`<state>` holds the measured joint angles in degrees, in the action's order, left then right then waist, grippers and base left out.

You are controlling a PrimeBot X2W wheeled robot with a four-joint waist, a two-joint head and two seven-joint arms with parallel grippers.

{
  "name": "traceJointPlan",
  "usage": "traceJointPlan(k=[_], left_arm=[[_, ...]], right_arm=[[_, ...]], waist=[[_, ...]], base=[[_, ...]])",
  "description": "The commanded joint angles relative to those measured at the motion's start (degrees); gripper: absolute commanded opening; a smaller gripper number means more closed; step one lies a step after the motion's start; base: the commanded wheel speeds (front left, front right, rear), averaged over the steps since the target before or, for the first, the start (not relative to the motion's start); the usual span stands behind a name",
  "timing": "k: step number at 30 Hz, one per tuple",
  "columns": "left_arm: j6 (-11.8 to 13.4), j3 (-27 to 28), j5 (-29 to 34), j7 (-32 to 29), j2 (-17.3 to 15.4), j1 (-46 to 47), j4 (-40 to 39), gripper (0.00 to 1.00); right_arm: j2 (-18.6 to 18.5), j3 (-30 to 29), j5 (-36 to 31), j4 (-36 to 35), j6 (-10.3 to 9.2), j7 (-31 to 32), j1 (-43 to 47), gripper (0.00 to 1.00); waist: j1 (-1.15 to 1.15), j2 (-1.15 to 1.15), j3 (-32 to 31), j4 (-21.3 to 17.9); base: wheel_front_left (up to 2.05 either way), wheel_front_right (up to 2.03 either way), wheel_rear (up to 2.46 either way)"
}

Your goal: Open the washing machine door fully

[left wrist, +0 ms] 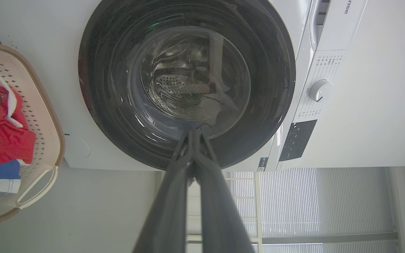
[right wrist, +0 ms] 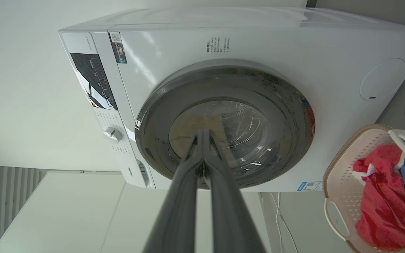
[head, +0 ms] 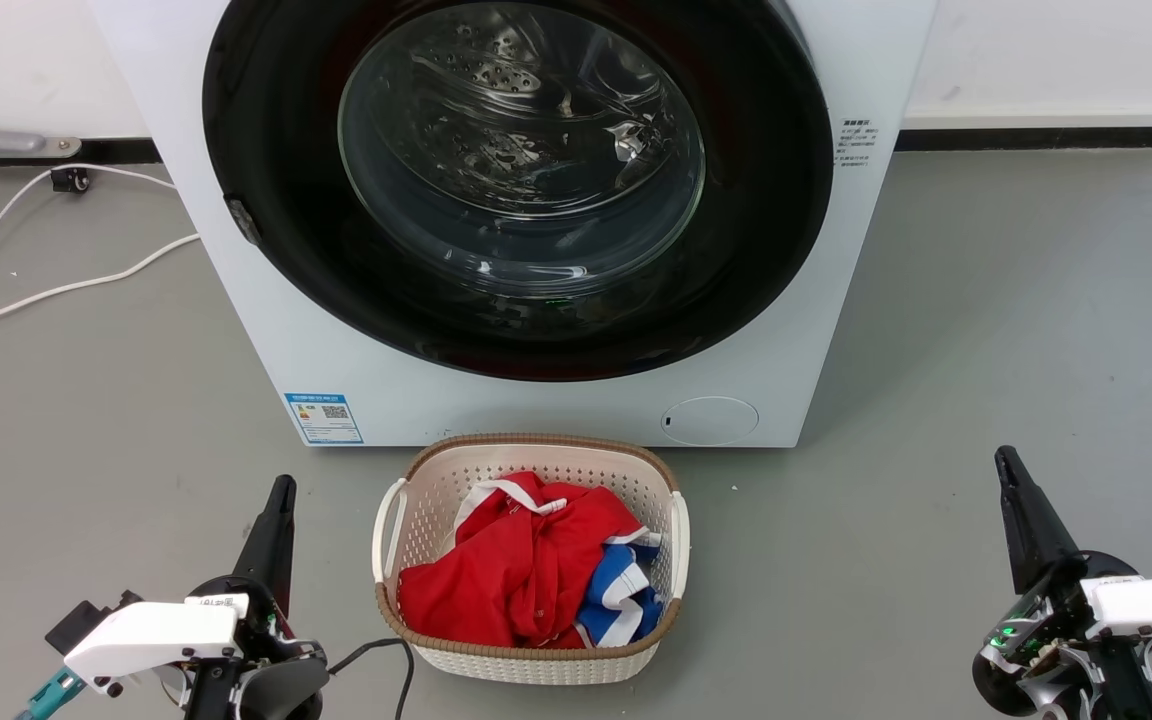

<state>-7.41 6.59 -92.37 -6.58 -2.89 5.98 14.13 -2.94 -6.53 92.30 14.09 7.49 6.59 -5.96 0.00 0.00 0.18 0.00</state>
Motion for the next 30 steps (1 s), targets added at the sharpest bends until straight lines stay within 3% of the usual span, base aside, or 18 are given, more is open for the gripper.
traceJointPlan(k=[1,25,26,30], left_arm=[[-0.26,0.07,-0.10,-0.10,0.04,0.48,-0.19,0.00],[-0.26,0.07,-0.10,-0.10,0.04,0.48,-0.19,0.00],[0.00,-0.01,0.00,0.00,0.01,0.00,-0.01,1.00],[0.02,-0.80,0.00,0.47,0.12,-0.58,0.58,1.00]], right_arm=[[0.15,0.02,0.22,0.05,0.01,0.00,-0.61,0.00],[0.15,0.02,0.23,0.05,0.00,0.00,-0.61,0.00],[0.00,0.00,0.00,-0.01,-0.01,0.00,0.00,1.00],[0.05,0.21,-0.04,0.36,-0.01,-0.36,0.88,1.00]], waist=[[0.00,0.00,0.00,0.00],[0.00,0.00,0.00,0.00],[0.00,0.00,0.00,0.00],[0.00,0.00,0.00,-0.02]], base=[[0.00,0.00,0.00],[0.00,0.00,0.00],[0.00,0.00,0.00],[0.00,0.00,0.00]])
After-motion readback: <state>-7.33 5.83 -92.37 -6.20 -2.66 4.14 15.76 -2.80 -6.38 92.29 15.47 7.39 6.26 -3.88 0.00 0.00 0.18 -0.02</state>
